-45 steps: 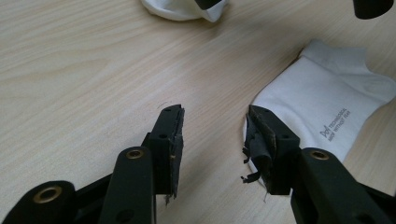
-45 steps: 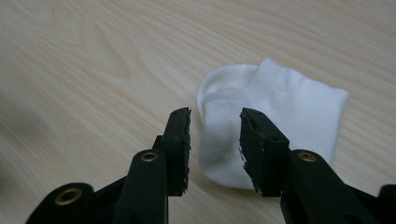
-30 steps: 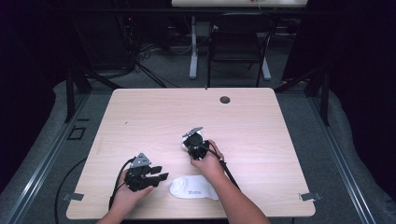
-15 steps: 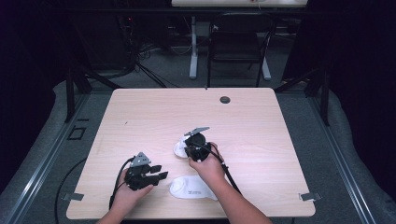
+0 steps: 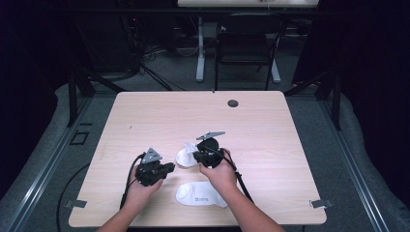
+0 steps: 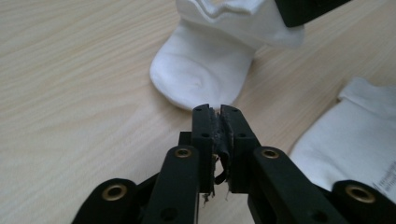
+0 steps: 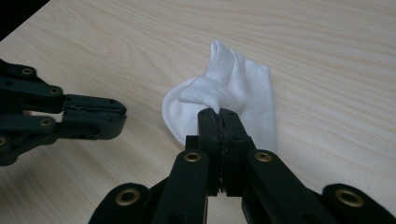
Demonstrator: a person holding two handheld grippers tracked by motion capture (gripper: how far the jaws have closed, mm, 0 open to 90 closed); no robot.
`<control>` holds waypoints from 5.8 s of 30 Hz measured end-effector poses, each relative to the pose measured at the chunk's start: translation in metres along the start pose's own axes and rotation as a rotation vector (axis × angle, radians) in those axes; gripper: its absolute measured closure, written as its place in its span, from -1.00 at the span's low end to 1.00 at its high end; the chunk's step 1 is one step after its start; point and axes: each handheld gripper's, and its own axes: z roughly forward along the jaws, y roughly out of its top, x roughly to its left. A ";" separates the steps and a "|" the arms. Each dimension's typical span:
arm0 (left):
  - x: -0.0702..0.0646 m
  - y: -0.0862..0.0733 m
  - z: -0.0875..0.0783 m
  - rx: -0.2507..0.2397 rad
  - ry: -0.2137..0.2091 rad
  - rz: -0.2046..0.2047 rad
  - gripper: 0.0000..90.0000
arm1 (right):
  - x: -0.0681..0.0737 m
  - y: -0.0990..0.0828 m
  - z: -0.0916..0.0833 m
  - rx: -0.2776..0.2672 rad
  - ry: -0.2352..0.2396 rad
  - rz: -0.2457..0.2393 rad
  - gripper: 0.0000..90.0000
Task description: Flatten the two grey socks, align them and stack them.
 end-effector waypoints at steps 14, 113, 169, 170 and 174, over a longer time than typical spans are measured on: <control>0.005 0.015 0.042 0.041 0.045 -0.015 1.00 | -0.003 0.000 -0.004 -0.007 0.010 0.006 0.99; 0.011 -0.004 0.026 0.056 -0.049 -0.045 0.81 | -0.083 -0.058 -0.005 0.011 -0.100 0.117 0.87; 0.030 0.018 0.039 0.163 -0.023 -0.093 0.94 | -0.085 -0.056 -0.003 0.026 -0.069 0.076 0.92; 0.030 0.019 0.038 0.162 -0.026 -0.093 0.95 | -0.084 -0.056 -0.004 0.027 -0.062 0.069 0.92; 0.029 0.019 0.036 0.158 -0.030 -0.087 0.97 | -0.083 -0.055 -0.008 0.015 -0.057 0.060 0.93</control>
